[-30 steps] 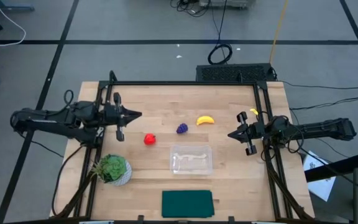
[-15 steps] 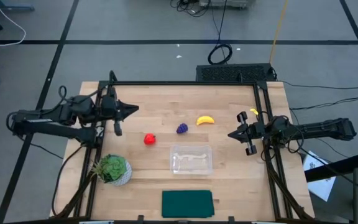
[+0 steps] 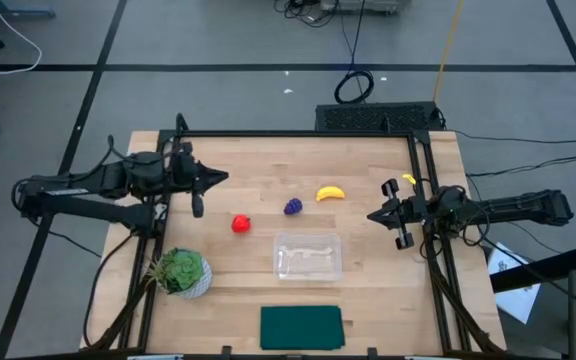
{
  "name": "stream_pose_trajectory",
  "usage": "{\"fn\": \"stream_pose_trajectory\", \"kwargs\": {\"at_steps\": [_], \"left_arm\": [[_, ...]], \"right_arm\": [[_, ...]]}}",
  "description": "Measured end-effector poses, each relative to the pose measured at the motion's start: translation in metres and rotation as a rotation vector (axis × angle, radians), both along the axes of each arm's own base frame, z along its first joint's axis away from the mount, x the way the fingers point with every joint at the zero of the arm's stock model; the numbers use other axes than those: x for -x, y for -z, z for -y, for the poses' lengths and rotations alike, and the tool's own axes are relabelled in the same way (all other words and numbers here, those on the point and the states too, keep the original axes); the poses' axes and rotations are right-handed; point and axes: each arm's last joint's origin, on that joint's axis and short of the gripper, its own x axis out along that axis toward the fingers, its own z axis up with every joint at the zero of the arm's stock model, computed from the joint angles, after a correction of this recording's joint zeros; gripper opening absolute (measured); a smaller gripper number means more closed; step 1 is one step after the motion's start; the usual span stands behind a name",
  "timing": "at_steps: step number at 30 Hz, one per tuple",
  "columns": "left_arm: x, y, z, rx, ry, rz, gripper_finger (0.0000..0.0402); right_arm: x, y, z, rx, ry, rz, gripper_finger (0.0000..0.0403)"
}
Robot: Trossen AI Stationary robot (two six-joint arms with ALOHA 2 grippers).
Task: Pick and placing Produce into tupperware
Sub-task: Put the apple into the transparent bin
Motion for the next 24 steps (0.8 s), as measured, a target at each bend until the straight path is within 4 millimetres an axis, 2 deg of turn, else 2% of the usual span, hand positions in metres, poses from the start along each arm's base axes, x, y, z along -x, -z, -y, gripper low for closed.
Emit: {"fn": "stream_pose_trajectory", "kwargs": {"at_steps": [8,19,24], "left_arm": [[-0.02,-0.02,-0.001,0.042,-0.013,-0.182,0.0026],[-0.051,-0.028,-0.002,0.08,-0.002,-0.477,0.0026],[-0.062,-0.023,-0.002,0.108,0.004,-0.584,0.0026]], "right_arm": [[0.0,0.0,0.0,0.0,0.0,0.0,0.0],[0.0,0.0,0.0,0.0,0.0,-0.001,0.0],[0.0,0.0,0.0,0.0,0.0,-0.001,0.0]]}}
